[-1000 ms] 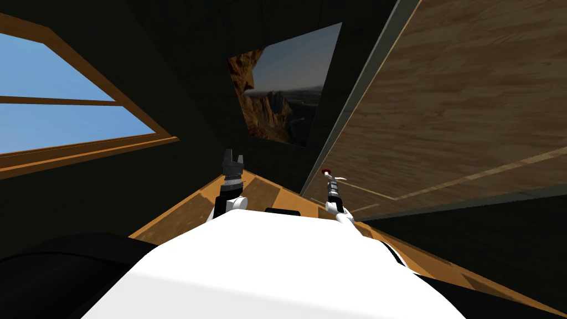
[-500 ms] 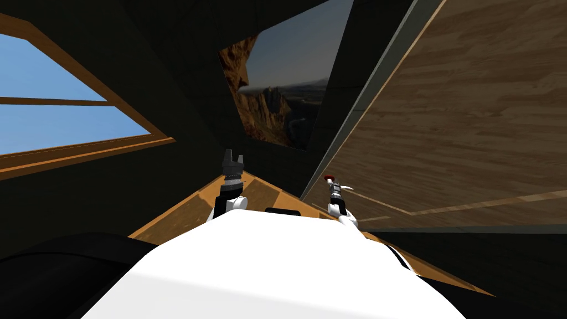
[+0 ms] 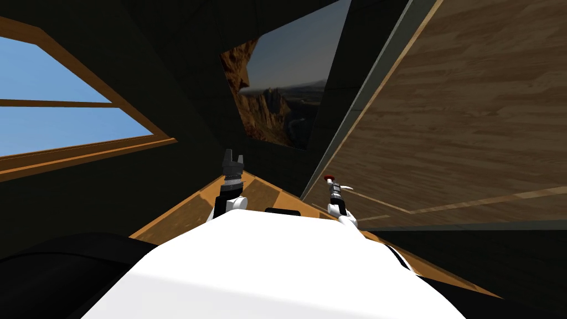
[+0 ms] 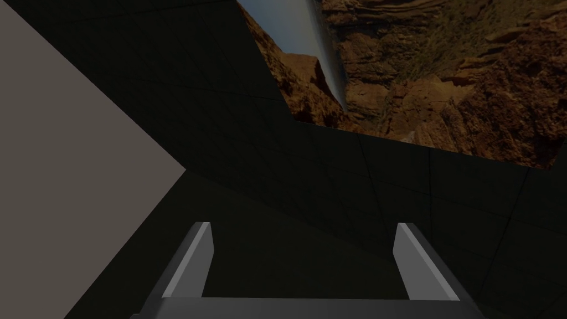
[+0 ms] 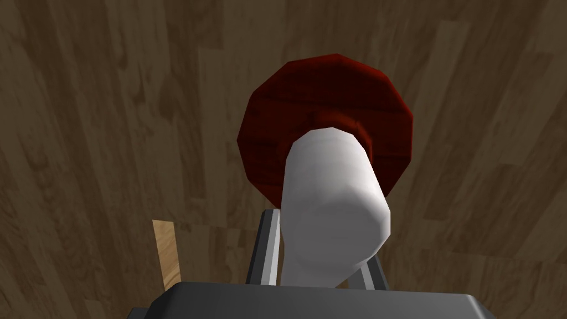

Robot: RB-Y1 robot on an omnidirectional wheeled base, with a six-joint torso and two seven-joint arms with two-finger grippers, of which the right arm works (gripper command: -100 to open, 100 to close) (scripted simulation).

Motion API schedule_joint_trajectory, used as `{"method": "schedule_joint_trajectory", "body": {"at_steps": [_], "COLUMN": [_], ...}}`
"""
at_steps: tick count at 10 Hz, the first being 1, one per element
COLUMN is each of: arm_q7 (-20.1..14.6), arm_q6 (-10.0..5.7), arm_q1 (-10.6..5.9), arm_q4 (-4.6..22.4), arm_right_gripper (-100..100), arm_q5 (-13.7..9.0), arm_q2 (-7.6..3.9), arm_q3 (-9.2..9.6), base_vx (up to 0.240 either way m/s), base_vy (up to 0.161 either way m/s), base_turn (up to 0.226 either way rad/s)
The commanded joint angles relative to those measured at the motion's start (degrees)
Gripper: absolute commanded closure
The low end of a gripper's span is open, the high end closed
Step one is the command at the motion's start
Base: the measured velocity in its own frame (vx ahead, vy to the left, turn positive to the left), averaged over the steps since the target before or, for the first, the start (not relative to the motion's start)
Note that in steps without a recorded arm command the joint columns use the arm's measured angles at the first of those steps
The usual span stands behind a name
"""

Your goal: Pull the door open

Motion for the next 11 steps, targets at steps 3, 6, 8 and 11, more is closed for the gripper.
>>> {"method": "schedule_joint_trajectory", "body": {"at_steps": [3, 6, 8, 11], "arm_q7": [-1.09, -2.86, -4.14, -5.94], "arm_q6": [-0.16, -0.43, -0.63, -0.91], "arm_q1": [0.24, 0.61, 0.88, 1.26], "arm_q4": [-0.24, -0.64, -0.94, -1.35], "arm_right_gripper": [100, 100, 100, 100], "arm_q5": [0.49, 1.29, 1.86, 2.67], "arm_q2": [-0.51, -1.34, -1.95, -2.8], "arm_q3": [1.06, 2.77, 4.0, 5.74], "base_vx": [-0.115, -0.192, -0.21, -0.225], "base_vy": [-0.02, -0.05, -0.038, -0.021], "base_turn": [0.059, 0.104, 0.107, 0.085]}}
